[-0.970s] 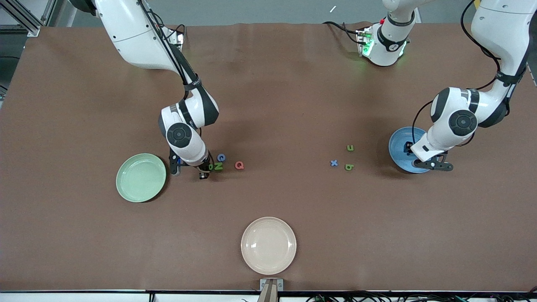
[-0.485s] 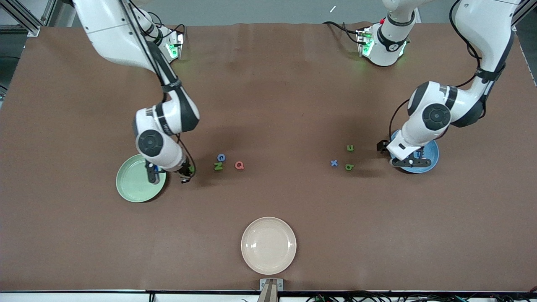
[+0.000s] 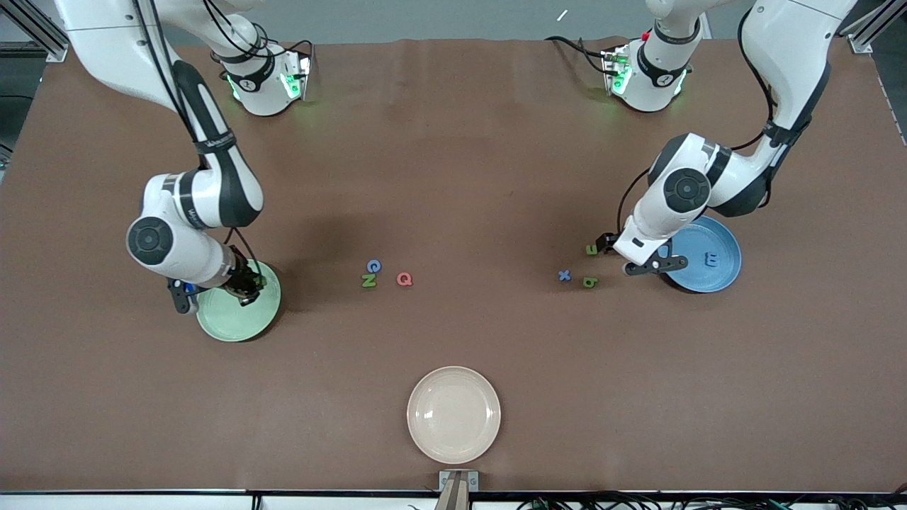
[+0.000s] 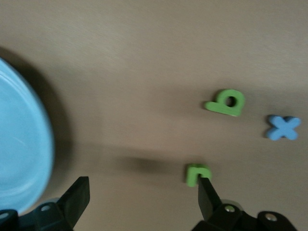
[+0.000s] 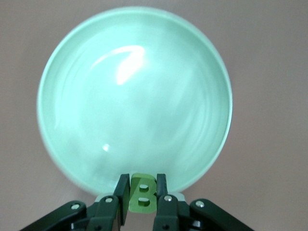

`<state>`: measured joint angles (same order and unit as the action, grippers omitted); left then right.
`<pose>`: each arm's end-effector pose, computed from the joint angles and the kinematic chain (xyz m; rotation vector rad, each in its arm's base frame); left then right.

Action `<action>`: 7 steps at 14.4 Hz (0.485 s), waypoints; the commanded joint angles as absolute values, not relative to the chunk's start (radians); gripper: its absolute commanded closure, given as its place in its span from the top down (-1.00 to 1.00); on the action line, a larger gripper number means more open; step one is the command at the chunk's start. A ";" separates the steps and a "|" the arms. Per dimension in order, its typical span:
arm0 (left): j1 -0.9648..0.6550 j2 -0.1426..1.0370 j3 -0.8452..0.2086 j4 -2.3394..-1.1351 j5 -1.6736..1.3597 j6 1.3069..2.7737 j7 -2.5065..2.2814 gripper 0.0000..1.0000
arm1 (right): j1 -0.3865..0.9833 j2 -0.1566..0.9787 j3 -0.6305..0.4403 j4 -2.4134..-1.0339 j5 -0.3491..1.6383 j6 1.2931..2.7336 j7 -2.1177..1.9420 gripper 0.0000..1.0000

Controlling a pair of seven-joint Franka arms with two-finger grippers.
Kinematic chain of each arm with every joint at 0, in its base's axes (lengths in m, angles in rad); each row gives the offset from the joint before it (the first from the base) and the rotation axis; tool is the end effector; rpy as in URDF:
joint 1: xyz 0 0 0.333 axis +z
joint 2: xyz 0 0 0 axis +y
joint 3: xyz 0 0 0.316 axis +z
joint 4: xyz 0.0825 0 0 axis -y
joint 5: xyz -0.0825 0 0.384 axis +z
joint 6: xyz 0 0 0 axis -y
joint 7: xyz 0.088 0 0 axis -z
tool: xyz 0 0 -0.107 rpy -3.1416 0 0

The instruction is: Sort upper and lower case letters into plates

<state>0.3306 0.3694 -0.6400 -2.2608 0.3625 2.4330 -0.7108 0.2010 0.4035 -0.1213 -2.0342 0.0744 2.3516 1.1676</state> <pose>0.4990 -0.1665 0.2194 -3.0853 -0.2050 0.1274 0.5881 0.0493 0.2394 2.6093 -1.6629 -0.1056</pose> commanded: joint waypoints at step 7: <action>0.265 0.437 -0.644 -2.273 0.403 2.536 -0.842 0.66 | 0.156 0.480 -0.101 -2.114 0.072 2.579 1.120 -0.97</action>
<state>0.2618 0.4367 -0.6410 -2.2634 0.3720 2.5142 -0.8243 0.1611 0.4699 -0.1089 -2.1057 0.0743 2.5541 1.1235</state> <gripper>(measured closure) 0.106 0.740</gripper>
